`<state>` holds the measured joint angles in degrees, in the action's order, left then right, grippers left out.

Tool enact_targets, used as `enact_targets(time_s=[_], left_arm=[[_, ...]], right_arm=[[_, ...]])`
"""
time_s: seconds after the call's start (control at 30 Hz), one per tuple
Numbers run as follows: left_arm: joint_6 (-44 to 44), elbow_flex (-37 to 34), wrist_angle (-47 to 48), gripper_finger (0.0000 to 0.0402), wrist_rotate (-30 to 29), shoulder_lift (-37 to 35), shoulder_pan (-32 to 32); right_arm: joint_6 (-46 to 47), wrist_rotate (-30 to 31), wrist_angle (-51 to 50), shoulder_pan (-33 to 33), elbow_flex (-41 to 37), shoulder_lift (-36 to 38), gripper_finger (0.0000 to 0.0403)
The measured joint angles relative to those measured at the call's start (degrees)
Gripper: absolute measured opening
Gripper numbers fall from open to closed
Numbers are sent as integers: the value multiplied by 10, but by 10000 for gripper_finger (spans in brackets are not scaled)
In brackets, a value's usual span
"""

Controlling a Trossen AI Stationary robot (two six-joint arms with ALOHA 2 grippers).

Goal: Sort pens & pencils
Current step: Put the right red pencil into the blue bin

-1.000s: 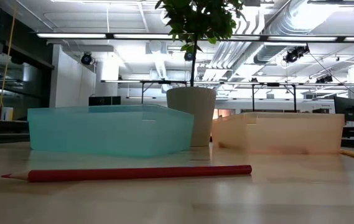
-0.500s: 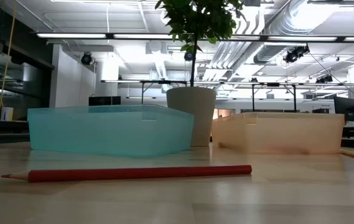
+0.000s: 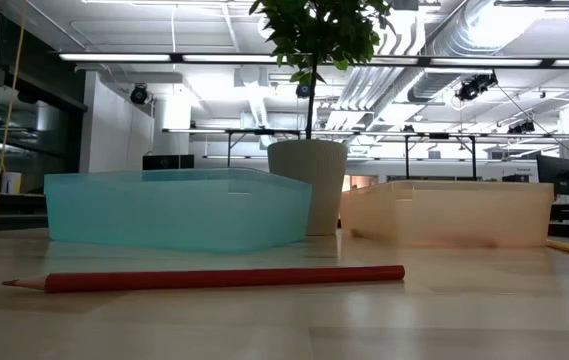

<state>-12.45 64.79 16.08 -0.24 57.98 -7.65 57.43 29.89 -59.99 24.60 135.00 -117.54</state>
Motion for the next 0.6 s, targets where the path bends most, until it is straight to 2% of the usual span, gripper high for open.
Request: enact_targets(time_s=[0.4,0.6], left_arm=[[0,0,8,133,66,0,86],[-3,0,3,133,93,0,95]], right_arm=[[-23,3,11,-6,0,4,16],[-42,25,20,-14,0,14,16]])
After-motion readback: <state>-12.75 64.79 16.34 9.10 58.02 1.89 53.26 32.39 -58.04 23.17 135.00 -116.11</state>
